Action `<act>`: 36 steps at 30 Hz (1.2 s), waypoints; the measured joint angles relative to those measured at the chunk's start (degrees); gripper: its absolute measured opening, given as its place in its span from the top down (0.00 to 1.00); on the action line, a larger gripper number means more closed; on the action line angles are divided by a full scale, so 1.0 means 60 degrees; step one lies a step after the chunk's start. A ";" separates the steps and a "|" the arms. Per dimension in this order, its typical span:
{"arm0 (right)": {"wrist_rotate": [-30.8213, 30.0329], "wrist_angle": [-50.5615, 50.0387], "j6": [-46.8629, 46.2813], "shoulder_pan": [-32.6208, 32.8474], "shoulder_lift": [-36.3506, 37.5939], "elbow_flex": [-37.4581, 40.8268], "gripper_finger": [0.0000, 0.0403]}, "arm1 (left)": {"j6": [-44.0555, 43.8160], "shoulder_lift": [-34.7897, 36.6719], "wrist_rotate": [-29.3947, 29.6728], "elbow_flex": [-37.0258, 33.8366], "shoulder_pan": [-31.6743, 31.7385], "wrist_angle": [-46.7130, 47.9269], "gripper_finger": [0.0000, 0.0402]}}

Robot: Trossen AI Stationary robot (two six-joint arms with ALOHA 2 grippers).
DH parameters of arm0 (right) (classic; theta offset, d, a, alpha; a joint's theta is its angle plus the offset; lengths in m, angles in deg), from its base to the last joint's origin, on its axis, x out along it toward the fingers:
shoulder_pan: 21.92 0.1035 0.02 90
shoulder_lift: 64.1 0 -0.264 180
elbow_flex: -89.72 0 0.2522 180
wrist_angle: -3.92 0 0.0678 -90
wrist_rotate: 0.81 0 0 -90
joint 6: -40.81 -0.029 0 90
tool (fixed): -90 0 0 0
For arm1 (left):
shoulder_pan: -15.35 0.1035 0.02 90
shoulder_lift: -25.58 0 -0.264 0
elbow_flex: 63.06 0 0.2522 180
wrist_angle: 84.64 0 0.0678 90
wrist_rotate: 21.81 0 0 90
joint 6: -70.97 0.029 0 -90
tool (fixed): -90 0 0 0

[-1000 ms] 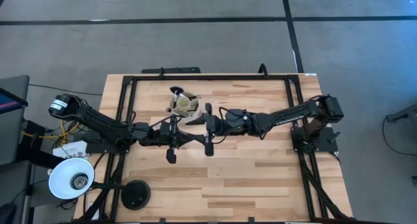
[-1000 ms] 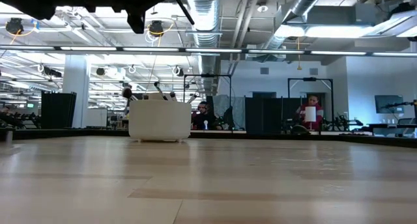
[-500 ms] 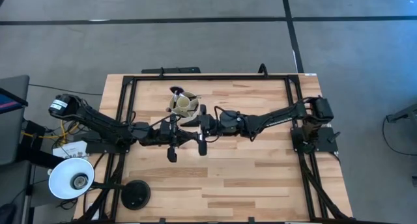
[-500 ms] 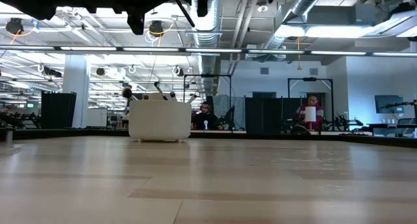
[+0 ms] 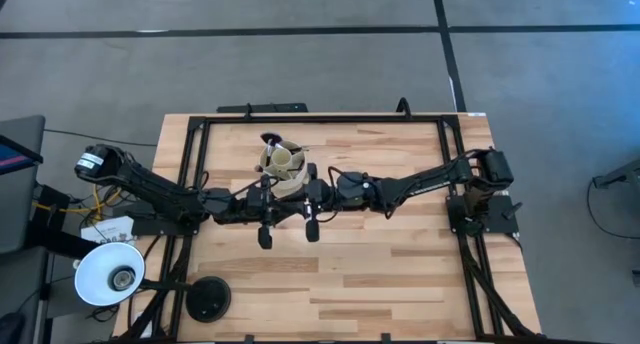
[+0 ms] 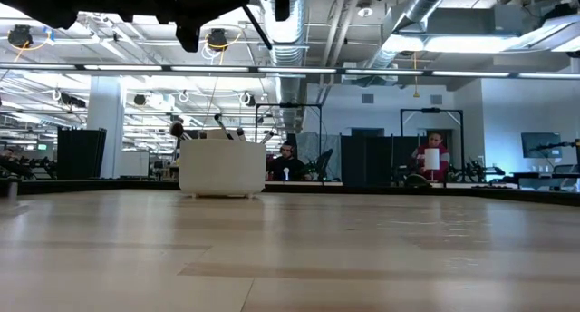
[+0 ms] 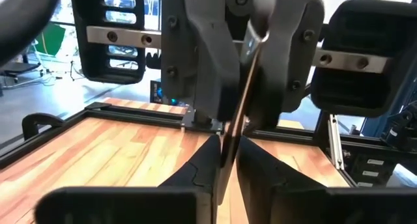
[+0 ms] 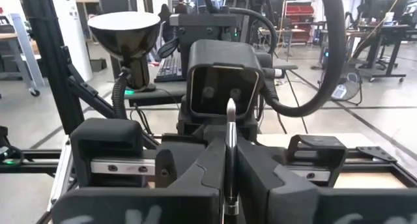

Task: Sort items
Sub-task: Put the small black brush in the white organizer

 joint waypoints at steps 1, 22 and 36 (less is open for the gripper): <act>-0.0012 -0.0011 0.0000 0.0000 0.0000 0.0000 0.96 | 0.0000 0.0001 0.0000 0.0000 0.0002 -0.0017 0.88; 0.0109 0.1470 0.3067 -0.0281 0.2446 0.1870 0.99 | -0.0006 0.0007 0.0237 0.0004 0.0055 0.0246 0.73; 0.0973 0.9881 0.1362 -0.2814 -0.3218 0.1980 0.98 | -0.0006 0.0007 0.0237 0.0004 0.0055 0.0242 0.73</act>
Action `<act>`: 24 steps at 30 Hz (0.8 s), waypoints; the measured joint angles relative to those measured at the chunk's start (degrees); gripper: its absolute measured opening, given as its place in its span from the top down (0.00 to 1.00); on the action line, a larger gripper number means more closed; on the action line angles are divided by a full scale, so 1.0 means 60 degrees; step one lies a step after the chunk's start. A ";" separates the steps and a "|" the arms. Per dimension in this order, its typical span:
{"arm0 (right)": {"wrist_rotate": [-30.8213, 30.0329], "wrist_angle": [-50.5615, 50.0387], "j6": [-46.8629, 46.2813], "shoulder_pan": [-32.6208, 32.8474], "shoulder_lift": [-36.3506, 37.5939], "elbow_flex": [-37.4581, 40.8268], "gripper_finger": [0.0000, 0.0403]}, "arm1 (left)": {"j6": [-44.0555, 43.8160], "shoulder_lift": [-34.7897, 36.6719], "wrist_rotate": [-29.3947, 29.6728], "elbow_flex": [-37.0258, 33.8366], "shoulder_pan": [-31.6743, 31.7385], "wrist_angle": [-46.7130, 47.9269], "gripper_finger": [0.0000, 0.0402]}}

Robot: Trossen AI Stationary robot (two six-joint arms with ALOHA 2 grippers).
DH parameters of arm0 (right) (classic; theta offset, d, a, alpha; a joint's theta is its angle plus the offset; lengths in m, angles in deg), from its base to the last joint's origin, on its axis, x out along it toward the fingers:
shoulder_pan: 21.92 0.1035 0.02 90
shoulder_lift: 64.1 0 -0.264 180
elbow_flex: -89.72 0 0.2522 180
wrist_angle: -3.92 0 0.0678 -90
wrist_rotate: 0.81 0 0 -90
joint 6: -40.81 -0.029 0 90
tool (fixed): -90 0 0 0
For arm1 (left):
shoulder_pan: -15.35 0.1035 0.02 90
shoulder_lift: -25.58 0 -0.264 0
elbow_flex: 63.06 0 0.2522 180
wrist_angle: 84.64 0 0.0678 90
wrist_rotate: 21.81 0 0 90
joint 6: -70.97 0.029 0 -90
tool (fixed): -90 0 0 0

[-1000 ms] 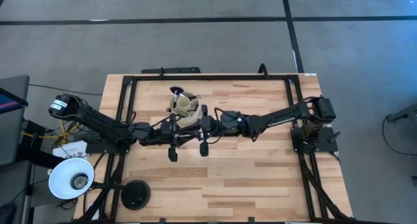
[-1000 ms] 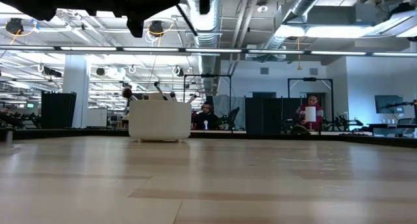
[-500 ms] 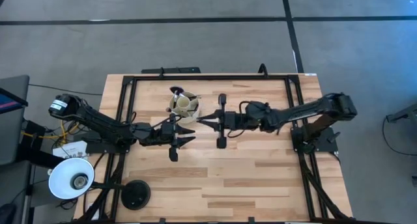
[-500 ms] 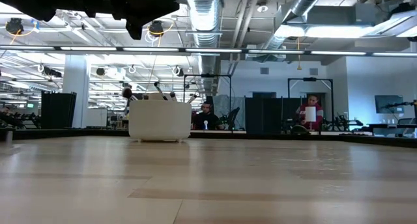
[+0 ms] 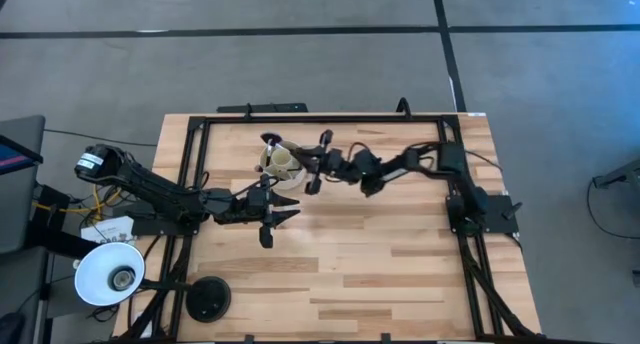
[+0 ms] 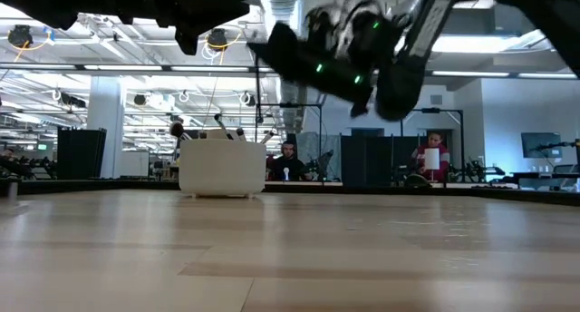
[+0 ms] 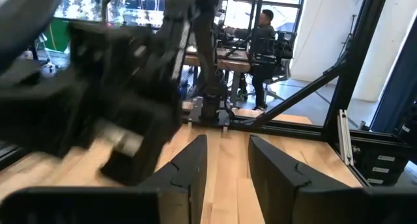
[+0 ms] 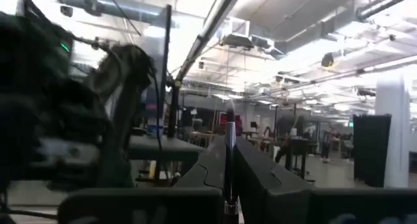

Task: Sort items
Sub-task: Put the small black brush in the white organizer

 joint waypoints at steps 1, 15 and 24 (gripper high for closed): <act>0.0000 0.0061 -0.0111 -0.0065 -0.0323 -0.0231 0.98 | 0.0000 0.0000 0.0000 0.0000 0.0000 0.0000 0.73; -0.0681 -0.0081 0.0642 -0.0128 -0.2315 -0.2064 0.98 | 0.0000 0.0000 -0.0007 0.0000 -0.0033 0.0244 0.73; -0.1054 -0.0918 0.0641 0.0006 -0.2363 -0.2060 0.94 | -0.0033 0.0000 -0.0055 0.0000 -0.0094 0.0404 0.73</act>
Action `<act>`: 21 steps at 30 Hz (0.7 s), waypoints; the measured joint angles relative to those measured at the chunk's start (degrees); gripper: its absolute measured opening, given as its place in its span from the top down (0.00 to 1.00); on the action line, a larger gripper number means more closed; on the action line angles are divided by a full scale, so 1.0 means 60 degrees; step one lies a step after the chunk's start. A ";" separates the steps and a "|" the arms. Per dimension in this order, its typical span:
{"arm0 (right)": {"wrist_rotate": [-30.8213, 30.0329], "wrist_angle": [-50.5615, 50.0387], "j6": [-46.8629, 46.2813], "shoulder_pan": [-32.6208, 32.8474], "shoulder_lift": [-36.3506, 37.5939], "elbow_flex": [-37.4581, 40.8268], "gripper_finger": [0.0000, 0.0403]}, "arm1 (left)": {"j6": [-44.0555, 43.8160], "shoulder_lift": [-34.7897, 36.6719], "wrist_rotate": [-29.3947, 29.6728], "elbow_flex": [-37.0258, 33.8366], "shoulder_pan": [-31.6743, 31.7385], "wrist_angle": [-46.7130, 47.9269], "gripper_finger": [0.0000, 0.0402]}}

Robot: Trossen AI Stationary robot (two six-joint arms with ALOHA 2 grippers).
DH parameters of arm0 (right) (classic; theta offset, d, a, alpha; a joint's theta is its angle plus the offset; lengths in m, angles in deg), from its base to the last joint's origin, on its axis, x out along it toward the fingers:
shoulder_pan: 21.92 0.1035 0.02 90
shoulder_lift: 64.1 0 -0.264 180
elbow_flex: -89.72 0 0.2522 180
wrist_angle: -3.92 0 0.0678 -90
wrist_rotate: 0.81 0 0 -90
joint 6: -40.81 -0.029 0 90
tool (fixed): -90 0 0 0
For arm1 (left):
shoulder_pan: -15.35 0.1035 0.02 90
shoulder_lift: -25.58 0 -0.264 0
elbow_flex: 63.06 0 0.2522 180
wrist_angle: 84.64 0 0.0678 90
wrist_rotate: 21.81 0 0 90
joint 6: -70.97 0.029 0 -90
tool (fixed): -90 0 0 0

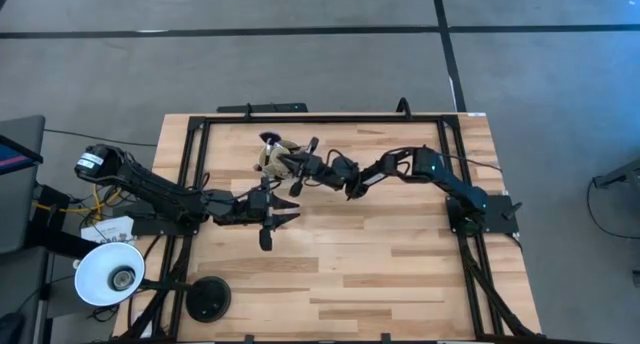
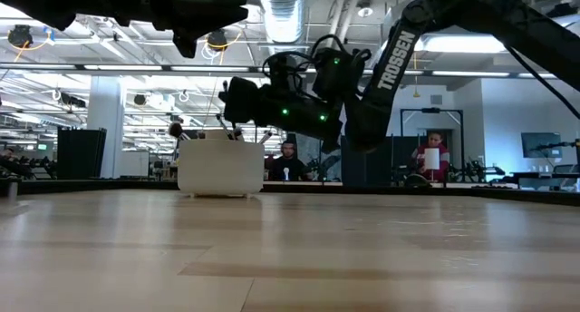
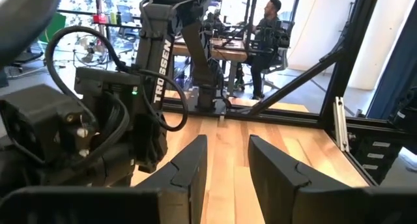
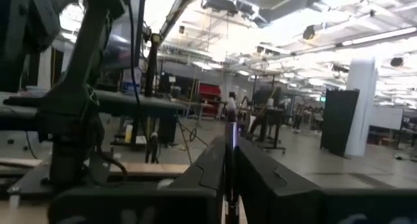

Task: Sort items
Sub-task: Put the small black brush in the white organizer, then return to Home Position

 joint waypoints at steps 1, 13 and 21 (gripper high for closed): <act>-0.0041 -0.0091 0.0000 0.0000 0.0003 0.0000 0.92 | 0.0000 0.0000 -0.0006 0.0000 -0.0009 0.0000 0.73; -0.0746 -0.0142 -0.1060 0.0115 0.0059 0.0003 0.83 | 0.0000 0.0000 0.0005 0.0000 -0.0008 0.0000 0.73; -0.0769 -0.0942 0.0654 0.0882 0.1593 0.0554 0.82 | 0.0007 0.0184 0.0062 0.0004 -0.0163 0.0056 0.73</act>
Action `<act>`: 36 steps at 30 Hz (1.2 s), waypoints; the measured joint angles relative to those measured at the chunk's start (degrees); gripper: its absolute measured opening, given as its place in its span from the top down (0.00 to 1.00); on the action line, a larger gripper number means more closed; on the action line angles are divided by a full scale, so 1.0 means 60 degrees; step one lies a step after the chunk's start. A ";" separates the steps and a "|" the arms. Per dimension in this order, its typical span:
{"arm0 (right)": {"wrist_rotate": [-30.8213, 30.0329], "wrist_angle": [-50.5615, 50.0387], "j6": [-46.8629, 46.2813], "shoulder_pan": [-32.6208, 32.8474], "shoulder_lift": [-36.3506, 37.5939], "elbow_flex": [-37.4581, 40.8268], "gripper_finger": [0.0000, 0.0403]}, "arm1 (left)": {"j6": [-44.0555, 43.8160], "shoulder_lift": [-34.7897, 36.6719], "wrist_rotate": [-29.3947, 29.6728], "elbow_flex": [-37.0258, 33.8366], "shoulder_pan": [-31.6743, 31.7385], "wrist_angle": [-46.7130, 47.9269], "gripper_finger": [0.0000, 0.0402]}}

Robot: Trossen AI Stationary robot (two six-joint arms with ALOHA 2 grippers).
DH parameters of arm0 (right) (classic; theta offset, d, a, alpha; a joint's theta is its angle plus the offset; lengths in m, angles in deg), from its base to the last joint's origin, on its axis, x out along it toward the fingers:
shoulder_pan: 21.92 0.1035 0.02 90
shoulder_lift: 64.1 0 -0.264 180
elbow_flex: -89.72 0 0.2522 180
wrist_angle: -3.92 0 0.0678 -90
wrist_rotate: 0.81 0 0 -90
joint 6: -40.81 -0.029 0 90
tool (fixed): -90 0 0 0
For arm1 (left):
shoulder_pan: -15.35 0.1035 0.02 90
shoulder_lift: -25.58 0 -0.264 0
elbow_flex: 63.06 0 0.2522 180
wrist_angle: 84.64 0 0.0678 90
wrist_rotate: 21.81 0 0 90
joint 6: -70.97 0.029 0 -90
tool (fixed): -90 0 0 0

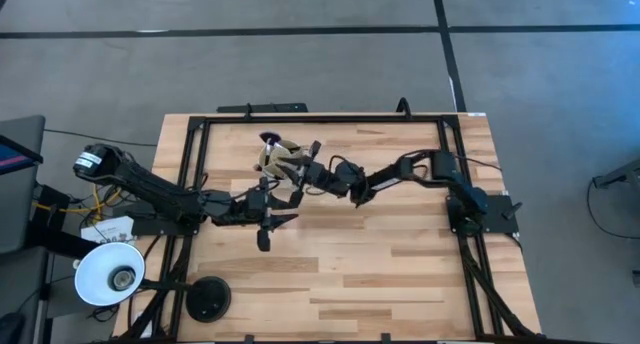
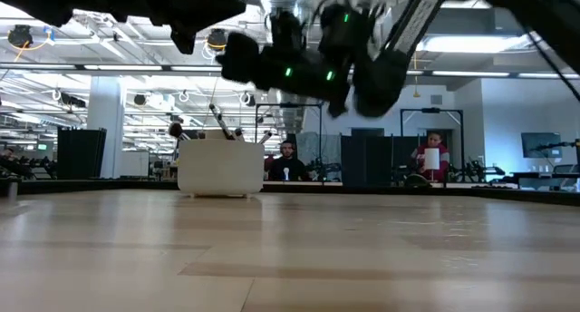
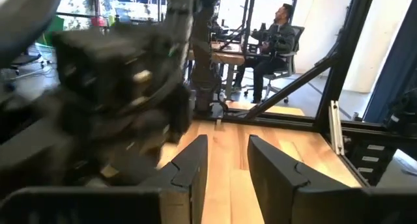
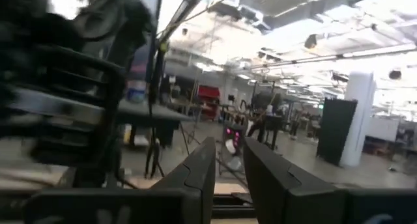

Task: Sort items
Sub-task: Return to Home Position

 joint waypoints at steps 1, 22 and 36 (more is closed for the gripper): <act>-0.0128 -0.0378 0.0311 0.0137 0.0357 0.0152 0.82 | 0.0000 0.0140 0.0004 0.0000 -0.0047 0.0103 0.74; -0.2755 -1.4357 -0.0761 0.2573 0.9266 0.1126 0.99 | 0.1282 0.4733 0.2702 0.0004 -0.0836 0.4549 0.99; -0.2239 -0.9992 -0.1577 0.3739 1.5221 0.8115 1.00 | -0.0230 0.8048 0.1805 -0.1846 -0.0832 0.6842 0.99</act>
